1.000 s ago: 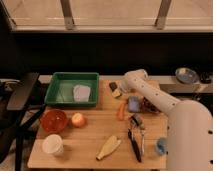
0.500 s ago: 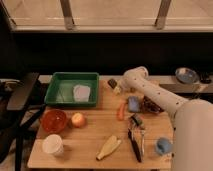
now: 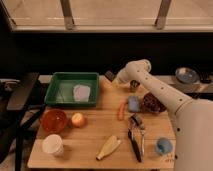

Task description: Place eraser in tray

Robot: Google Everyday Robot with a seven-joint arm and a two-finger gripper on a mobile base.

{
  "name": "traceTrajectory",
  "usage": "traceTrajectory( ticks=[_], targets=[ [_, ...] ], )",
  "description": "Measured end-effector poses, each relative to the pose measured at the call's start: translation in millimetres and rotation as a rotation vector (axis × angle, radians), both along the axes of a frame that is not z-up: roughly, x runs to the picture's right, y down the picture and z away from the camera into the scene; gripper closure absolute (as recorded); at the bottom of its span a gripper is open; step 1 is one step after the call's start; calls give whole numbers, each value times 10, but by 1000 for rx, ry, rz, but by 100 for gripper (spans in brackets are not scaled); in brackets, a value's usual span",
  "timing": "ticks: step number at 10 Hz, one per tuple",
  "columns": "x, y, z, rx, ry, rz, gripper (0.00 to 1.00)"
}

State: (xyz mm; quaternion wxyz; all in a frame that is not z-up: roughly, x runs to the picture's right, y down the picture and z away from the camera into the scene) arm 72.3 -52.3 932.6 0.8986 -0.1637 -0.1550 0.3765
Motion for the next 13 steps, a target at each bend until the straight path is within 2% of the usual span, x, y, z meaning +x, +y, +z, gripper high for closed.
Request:
traceTrajectory(
  ticks=[2, 5, 6, 7, 8, 13],
  targets=[
    [-383, -17, -167, -8, -107, -62, 100],
    [-1019, 55, -408, -11, -238, -158, 100],
    [-1343, 145, -524, -19, -302, -212, 100],
    [-1526, 208, -607, -28, -342, -250, 100],
    [-1622, 257, -653, -35, -365, -274, 100],
    [-1604, 257, -642, -33, -360, -280, 100]
  ],
)
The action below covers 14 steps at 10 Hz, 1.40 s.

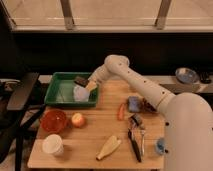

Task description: Place eraser in tray

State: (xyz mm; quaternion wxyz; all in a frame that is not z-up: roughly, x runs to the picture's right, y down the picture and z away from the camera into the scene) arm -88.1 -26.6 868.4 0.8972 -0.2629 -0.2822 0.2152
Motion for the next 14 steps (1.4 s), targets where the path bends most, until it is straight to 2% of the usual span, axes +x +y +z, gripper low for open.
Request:
traceTrajectory(
  ticks=[2, 5, 7, 11, 12, 14],
  targets=[
    [-133, 11, 37, 22, -13, -42, 100],
    [-678, 90, 139, 37, -61, -119, 100],
    [-1154, 265, 280, 32, -97, -194, 100],
    [-1464, 599, 489, 20, -109, -295, 100],
    [-1446, 622, 519, 17, -104, -298, 98],
    [-1477, 648, 537, 15, -113, -303, 80]
  ],
)
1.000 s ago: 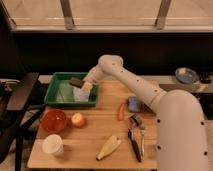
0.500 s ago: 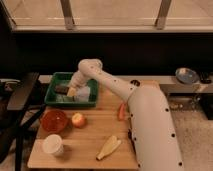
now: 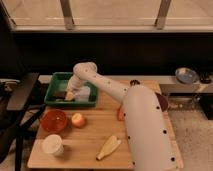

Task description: Place eraser in tray

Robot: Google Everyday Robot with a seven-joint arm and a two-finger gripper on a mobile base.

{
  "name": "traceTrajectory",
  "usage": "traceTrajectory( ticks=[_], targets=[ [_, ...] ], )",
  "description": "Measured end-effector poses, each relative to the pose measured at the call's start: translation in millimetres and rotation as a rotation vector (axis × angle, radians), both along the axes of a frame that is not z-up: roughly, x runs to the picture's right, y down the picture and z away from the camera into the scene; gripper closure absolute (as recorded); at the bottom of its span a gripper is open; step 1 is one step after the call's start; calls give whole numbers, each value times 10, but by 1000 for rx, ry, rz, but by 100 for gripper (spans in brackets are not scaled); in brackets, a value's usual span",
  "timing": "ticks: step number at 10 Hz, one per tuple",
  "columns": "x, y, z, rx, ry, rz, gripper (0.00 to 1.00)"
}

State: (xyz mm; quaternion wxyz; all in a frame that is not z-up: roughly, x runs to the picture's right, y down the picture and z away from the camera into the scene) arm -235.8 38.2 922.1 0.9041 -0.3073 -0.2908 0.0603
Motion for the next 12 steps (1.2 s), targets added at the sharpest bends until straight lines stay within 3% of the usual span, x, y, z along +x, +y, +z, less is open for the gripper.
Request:
traceTrajectory(
  ticks=[6, 12],
  targets=[
    [-55, 1, -55, -17, -45, 16, 23],
    [-36, -48, -101, -19, -68, 38, 20]
  ],
)
